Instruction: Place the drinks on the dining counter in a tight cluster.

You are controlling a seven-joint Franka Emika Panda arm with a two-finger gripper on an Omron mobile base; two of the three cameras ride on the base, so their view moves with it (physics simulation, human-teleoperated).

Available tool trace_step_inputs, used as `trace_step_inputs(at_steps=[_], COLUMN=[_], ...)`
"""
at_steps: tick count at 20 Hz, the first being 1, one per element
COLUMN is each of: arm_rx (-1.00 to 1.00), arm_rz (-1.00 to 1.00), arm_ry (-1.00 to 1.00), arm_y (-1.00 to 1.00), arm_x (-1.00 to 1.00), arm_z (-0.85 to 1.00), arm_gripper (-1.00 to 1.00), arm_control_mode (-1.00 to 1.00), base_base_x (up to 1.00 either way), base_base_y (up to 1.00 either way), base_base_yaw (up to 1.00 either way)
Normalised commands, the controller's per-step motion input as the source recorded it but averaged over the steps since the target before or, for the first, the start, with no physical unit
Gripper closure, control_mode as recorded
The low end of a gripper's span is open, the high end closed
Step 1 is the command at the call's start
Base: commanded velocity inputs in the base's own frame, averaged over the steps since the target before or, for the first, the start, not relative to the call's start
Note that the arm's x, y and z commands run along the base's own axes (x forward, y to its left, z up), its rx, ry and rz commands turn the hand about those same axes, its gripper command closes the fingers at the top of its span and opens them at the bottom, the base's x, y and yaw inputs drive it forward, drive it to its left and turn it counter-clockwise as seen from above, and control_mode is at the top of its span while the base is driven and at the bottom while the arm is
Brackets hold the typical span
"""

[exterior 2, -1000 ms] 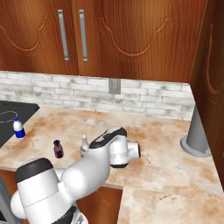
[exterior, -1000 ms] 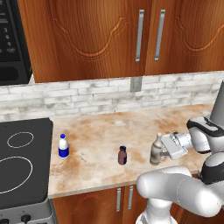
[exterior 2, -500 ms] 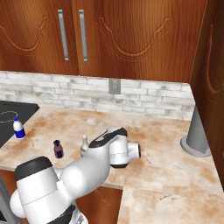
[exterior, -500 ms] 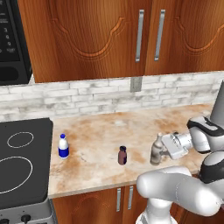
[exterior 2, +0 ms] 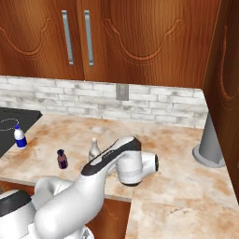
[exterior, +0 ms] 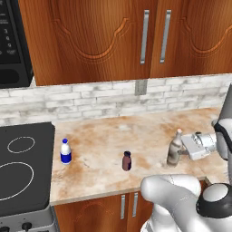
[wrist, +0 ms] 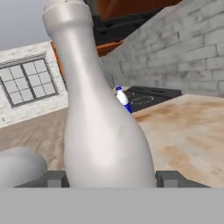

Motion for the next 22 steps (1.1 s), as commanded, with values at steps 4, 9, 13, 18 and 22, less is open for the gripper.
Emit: trace_step_inputs(at_steps=[4, 9, 13, 18, 22], arm_rx=[-0.23, -0.21, -0.12, -0.04, 0.0], arm_rz=[-0.15, -0.1, -0.04, 0.0, 0.06], arm_ry=[0.0, -0.01, -0.07, -0.08, -0.01], arm_y=[0.19, 0.31, 0.19, 0.05, 0.0], arm_x=[0.0, -0.07, -0.32, -0.28, -0.06], arm_z=[0.85, 0.77, 0.74, 0.62, 0.46], arm_gripper=[1.0, 1.0, 1.0, 1.0, 1.0], arm_control_mode=[-1.0, -1.0, -1.0, -1.0, -1.0], base_base_x=[0.0, 0.0, 0.0, 0.0, 0.0], base_base_y=[0.0, 0.0, 0.0, 0.0, 0.0], base_base_yaw=[0.0, 0.0, 0.0, 0.0, 0.0])
